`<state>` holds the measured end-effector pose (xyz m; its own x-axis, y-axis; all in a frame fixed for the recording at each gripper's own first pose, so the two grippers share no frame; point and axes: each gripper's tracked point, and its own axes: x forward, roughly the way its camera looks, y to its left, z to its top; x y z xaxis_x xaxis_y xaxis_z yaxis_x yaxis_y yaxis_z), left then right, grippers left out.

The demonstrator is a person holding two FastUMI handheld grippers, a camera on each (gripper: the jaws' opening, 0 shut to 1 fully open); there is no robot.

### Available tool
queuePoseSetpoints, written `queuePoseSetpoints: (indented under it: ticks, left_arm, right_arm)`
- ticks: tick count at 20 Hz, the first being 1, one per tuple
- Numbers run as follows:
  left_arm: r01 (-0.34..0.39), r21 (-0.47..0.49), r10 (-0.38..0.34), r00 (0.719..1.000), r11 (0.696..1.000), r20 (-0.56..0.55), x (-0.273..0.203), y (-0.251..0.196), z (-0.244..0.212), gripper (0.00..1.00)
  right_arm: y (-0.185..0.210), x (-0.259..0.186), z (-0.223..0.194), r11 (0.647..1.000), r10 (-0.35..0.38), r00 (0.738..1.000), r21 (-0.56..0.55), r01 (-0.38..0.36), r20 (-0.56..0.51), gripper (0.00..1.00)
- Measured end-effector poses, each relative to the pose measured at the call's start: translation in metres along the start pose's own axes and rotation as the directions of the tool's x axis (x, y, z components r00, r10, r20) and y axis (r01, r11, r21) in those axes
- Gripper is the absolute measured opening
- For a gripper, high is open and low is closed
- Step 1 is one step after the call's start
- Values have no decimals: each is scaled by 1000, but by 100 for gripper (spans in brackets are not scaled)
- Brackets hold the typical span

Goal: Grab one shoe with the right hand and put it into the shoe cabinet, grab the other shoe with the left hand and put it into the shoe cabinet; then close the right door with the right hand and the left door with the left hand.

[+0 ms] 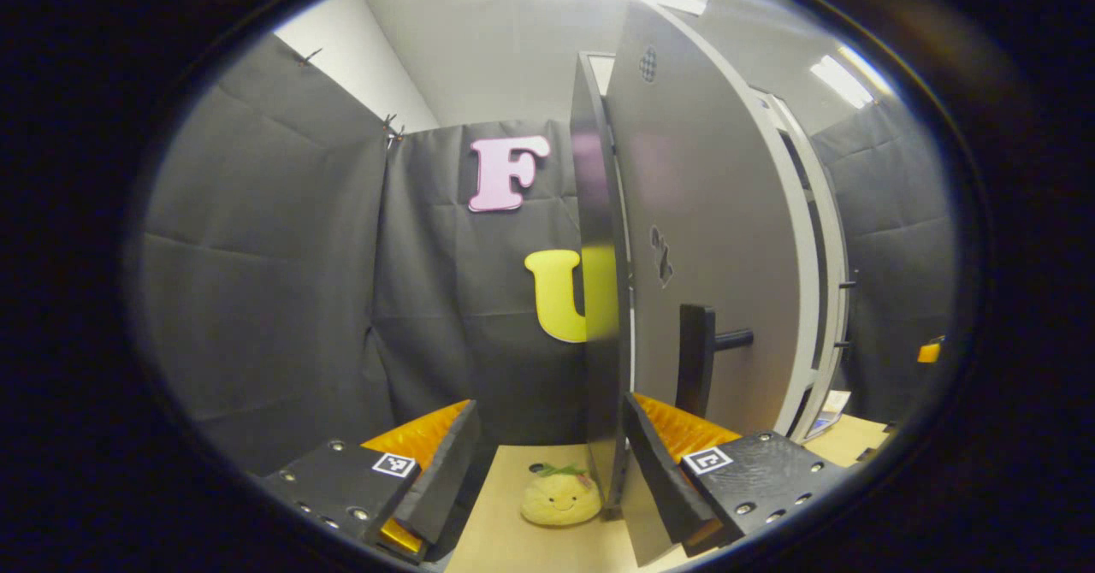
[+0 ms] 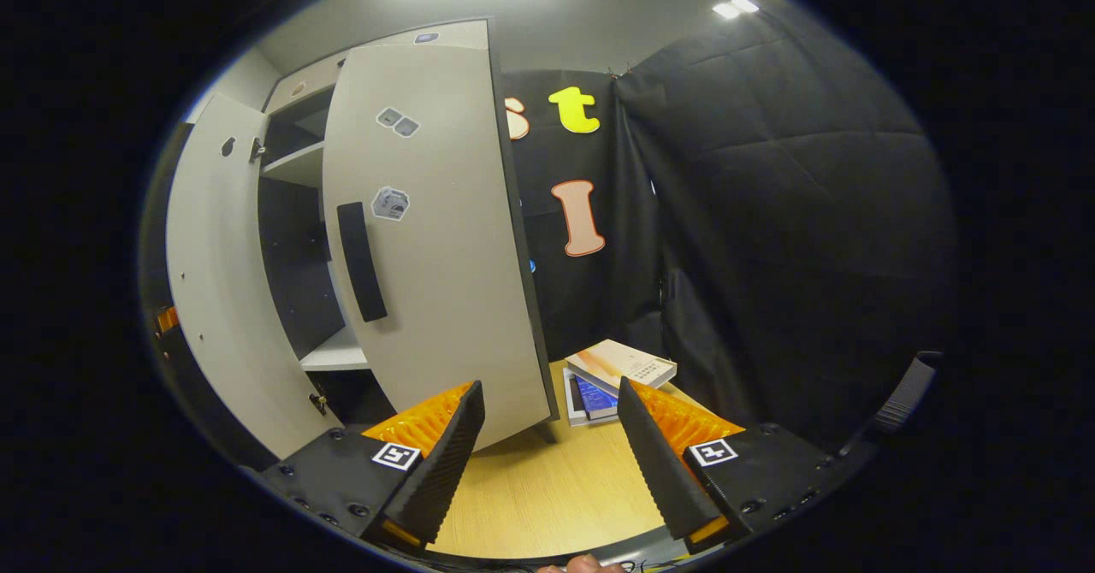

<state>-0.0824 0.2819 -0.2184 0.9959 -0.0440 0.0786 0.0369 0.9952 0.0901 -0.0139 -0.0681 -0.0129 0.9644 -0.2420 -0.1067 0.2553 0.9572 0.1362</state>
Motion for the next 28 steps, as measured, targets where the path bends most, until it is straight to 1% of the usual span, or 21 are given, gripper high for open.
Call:
queuePoseSetpoints:
  ticks: [1, 2, 5, 8, 11, 14, 17, 19, 24, 26, 27, 28]
  left_arm:
    - [7, -18, -7, 1000, 1000, 2, 0, -1, 1, 98]
    - [11, -26, -11, 1000, 1000, -1, 0, -2, -1, 94]
    - [-2, -5, 2, 1000, 1000, -4, -3, -8, -1, 93]
    - [12, -20, -12, 1000, 1000, -14, -4, -26, -3, 94]
    - [19, -16, -20, 1000, 1000, -21, -4, -44, 0, 94]
    - [-27, -14, 26, 999, 1000, -40, -5, -56, 0, 93]
    - [-69, -21, 68, 996, 997, -59, -8, -68, -2, 93]
    - [-97, -21, 95, 993, 995, -71, -9, -75, -2, 94]
    - [-197, -19, 195, 977, 980, -84, -14, -88, -1, 94]
    - [-214, -17, 211, 973, 977, -89, -13, -101, 0, 93]
    - [-212, -15, 210, 974, 977, -87, -10, -112, 0, 93]
    - [-207, -15, 205, 975, 978, -87, -7, -125, 0, 94]
  right_arm:
    - [-4, 0, 1, 1000, -7, 1000, -1, 7, 1, 98]
    - [-8, 1, 1, 1000, -15, 1000, -5, 15, 2, 98]
    - [-18, 5, 2, 1000, -30, 1000, 3, 30, 0, 98]
    - [-19, 16, 2, 999, -16, 1000, 37, 17, -8, 98]
    - [-17, 26, 2, 1000, -2, 1000, 30, 3, -19, 98]
    - [-17, 39, 8, 1000, 11, 999, 10, -10, -31, 98]
    - [-17, 60, 17, 999, 39, 999, -3, -39, -29, 98]
    - [-22, 77, 23, 997, 74, 996, -13, -74, -41, 98]
    - [-31, 110, 32, 988, 152, 988, -32, -153, -34, 98]
    - [-40, 120, 32, 984, 173, 984, -36, -174, -39, 98]
    - [-46, 125, 31, 983, 180, 983, -38, -182, -44, 92]
    - [-53, 131, 31, 981, 189, 981, -36, -190, -50, 98]
